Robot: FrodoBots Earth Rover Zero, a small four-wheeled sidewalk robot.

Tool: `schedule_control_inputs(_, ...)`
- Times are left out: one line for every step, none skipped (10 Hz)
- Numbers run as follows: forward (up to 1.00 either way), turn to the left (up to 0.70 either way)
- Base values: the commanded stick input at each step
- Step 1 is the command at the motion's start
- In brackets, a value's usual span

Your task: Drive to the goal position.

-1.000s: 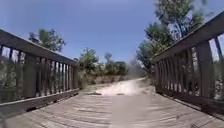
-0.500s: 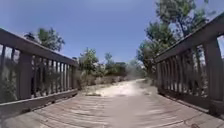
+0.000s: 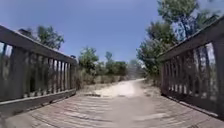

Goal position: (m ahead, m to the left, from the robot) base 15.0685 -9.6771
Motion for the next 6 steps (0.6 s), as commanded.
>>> schedule_control_inputs(0.30, 0.00)
schedule_control_inputs(0.30, 0.00)
schedule_control_inputs(0.30, 0.00)
schedule_control_inputs(0.30, 0.00)
schedule_control_inputs(0.30, 0.00)
schedule_control_inputs(0.30, 0.00)
